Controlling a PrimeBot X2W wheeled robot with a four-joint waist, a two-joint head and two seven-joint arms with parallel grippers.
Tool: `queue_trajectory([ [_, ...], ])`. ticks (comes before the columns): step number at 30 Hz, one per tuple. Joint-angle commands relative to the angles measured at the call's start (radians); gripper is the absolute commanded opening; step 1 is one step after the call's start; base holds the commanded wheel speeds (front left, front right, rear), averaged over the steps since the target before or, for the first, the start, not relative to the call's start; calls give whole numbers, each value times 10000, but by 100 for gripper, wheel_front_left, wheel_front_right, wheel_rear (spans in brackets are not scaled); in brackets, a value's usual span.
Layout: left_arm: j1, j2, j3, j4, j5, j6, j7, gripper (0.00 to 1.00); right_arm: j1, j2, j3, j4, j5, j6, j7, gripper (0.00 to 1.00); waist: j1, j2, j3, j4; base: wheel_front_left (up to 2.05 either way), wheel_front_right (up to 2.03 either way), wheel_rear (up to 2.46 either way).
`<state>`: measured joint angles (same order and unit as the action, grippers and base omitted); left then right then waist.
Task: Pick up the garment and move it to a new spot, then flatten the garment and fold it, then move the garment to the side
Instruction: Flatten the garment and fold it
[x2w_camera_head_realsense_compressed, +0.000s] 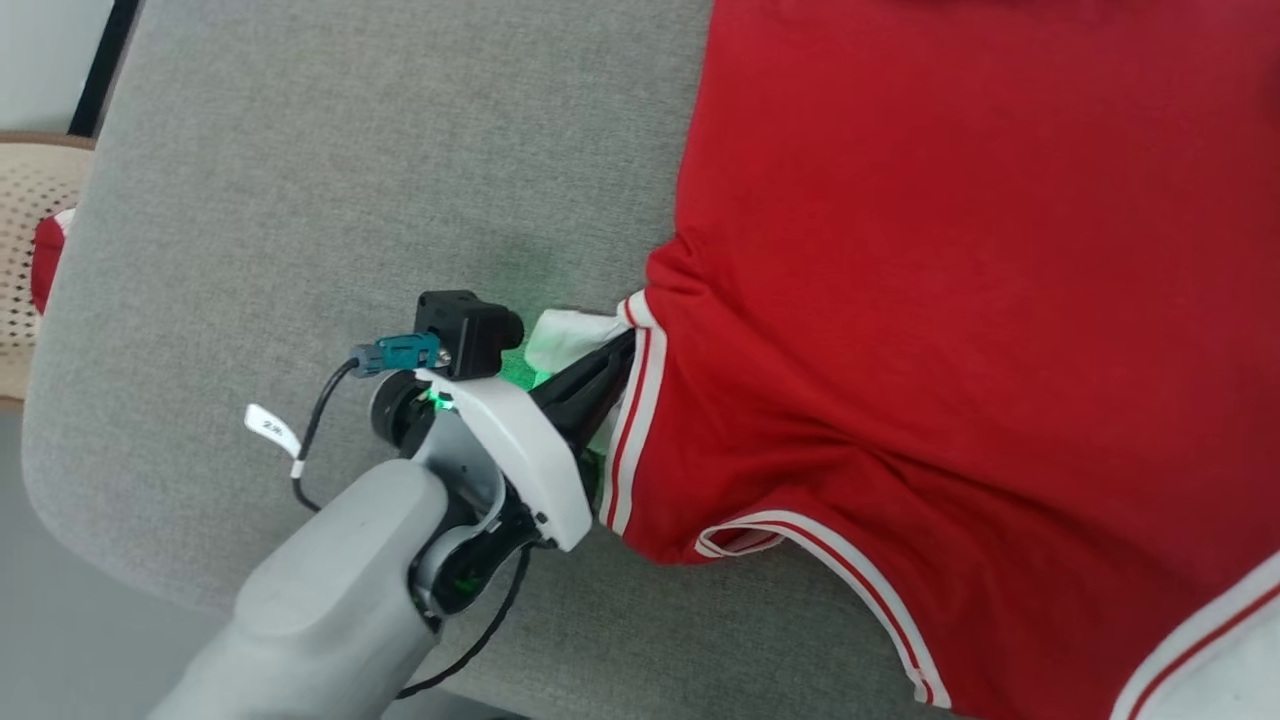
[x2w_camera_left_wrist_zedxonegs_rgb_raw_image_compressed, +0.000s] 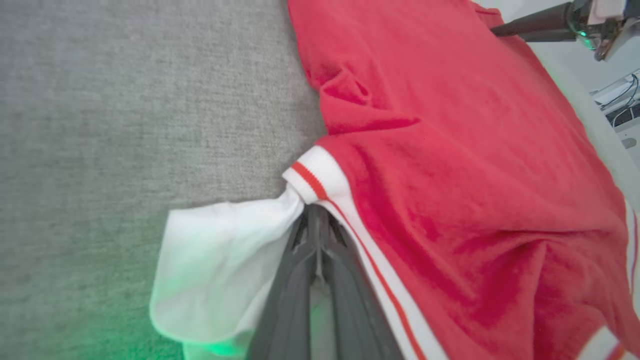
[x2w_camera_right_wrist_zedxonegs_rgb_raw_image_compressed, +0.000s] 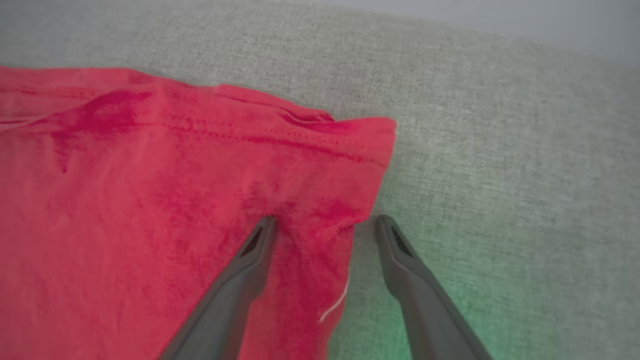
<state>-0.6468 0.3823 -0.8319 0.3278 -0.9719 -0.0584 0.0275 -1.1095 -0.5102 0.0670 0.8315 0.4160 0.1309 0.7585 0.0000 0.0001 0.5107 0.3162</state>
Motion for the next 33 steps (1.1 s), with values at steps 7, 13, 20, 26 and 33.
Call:
queue_trajectory([
  [7, -470, -675, -68, 1324, 264, -419, -1187, 0, 221, 98, 260, 1631, -341, -14, 621, 0, 0, -1, 295, 316, 0, 0, 0],
  [13, -501, -705, 25, 2115, 72, -564, -1896, 0, 333, -78, 742, 1258, 115, -6, 415, 0, 0, -1, 284, 31, 0, 0, 0],
  [20, -144, -297, 215, 2775, -194, -632, -2420, 0, 1034, -634, 2008, -725, 1649, -6, 743, 0, 0, -1, -63, -816, 0, 0, 0],
  [26, 309, 178, 464, 2929, -493, -654, -2608, 0, 2381, -1009, 2715, -2939, 3076, -5, 1062, 0, 0, -1, -407, -1602, 0, 0, 0],
  [33, 768, 610, 723, 2775, -695, -615, -2679, 0, 4312, -1402, 2680, -5311, 4322, -3, 1836, 0, 0, -1, -707, -2205, 0, 0, 0],
])
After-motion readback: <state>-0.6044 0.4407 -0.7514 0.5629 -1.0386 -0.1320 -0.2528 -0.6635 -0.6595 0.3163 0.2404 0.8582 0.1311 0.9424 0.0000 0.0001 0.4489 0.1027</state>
